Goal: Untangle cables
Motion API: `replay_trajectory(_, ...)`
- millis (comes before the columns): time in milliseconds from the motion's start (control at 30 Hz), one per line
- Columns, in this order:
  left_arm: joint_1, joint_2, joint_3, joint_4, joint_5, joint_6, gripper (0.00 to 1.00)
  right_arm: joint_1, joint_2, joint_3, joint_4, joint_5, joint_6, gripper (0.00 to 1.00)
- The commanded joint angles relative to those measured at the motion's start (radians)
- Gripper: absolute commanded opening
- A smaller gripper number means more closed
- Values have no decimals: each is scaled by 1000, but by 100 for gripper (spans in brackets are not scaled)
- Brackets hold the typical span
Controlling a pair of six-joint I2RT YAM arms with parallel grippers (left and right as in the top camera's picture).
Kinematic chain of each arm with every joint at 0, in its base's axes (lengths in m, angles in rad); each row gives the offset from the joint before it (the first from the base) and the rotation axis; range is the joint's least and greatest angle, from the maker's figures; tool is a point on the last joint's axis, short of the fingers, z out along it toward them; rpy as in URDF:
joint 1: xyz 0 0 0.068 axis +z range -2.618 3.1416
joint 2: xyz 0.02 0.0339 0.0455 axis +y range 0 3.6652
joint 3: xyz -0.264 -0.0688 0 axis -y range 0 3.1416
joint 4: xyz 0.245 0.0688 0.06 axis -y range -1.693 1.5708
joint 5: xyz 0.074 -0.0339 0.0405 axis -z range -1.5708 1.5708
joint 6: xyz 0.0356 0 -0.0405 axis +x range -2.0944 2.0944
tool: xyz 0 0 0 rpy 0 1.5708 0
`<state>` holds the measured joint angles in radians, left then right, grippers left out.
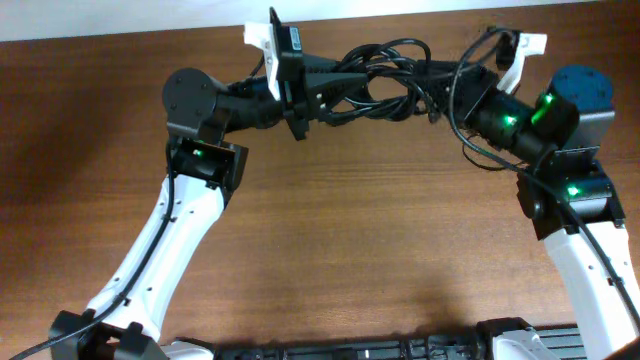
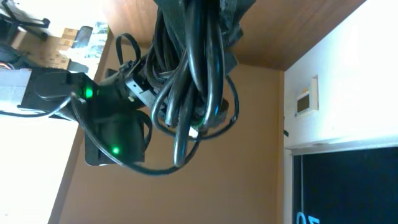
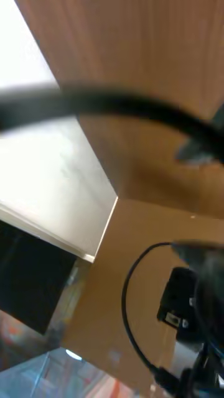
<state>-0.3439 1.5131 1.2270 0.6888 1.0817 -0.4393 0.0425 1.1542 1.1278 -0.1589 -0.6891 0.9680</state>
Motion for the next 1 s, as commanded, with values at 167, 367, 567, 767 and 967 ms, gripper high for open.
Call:
replay_trajectory(167,3,0,6,-10,16,41,0,-4,2,4,105,-85,-9,4)
replay_trajectory(367,3,5,6,-175,69,206,0,-5,2,4,261,-85,-4,4)
replay_trajectory(567,3,5,6,-182,293,357,0,-64,2,4,306,-35,14,4)
replay_trajectory(767,3,6,6,-174,430,437,0,-189,3,4,293,-56,17,4)
replay_trajectory(967,4,6,6,-132,195,307,0,-196,4,4,88,-66,-65,95)
